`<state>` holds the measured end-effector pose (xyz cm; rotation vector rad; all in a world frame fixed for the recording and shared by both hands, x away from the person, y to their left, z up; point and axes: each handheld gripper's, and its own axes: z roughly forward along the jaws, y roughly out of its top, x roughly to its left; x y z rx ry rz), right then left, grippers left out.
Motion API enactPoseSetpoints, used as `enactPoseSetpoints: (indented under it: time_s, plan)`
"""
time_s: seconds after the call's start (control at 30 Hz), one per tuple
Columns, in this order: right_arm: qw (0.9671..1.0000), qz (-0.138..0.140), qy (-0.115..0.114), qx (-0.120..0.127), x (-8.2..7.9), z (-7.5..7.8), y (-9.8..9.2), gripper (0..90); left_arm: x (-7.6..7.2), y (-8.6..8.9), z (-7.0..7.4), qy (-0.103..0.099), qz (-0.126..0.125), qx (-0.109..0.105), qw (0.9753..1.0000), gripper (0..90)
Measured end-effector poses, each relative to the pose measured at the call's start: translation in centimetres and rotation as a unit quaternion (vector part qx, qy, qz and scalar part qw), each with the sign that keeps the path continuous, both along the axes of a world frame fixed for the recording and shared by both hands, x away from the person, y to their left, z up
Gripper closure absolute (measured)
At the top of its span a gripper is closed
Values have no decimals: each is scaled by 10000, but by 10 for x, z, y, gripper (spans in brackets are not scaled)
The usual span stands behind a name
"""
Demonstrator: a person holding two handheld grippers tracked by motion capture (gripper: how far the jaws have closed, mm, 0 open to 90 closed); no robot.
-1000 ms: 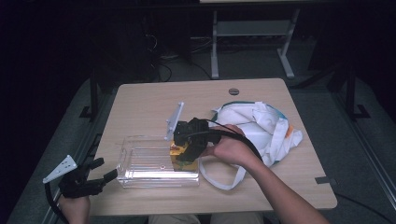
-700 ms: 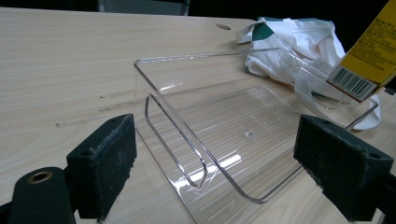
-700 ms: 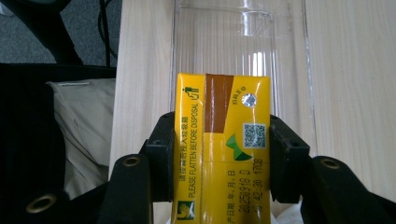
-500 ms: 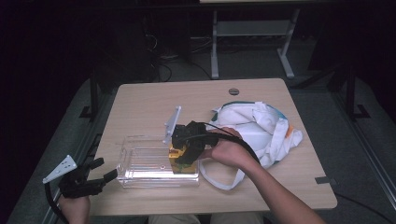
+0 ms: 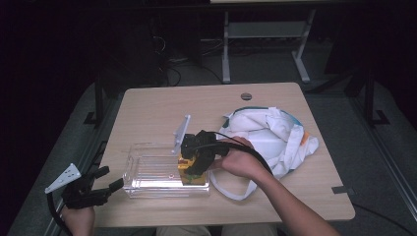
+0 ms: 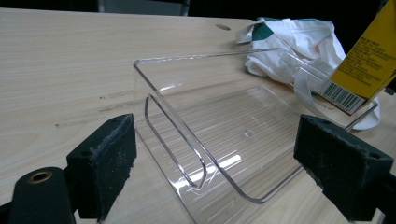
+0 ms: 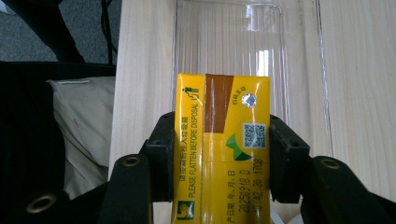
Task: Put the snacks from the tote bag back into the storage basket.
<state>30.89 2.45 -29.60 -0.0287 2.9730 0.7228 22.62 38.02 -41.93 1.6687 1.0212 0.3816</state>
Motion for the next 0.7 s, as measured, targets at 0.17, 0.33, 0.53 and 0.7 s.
enactPoseSetpoints:
  time_s: [0.17,0.33,0.53,0.7]
  plan:
    - [10000,-3,-5,-5,1,-3,-1,521,0,0,0,-3,1,-2,10000,127]
    - [10000,-10,9,-24,2,-7,-1,521,0,0,0,-6,3,-4,10000,128]
    - [10000,-24,80,-47,4,-15,-1,521,0,0,0,-8,1,-1,10000,128]
    - [9999,-19,93,-52,4,-20,0,520,0,0,0,-7,1,-5,10000,128]
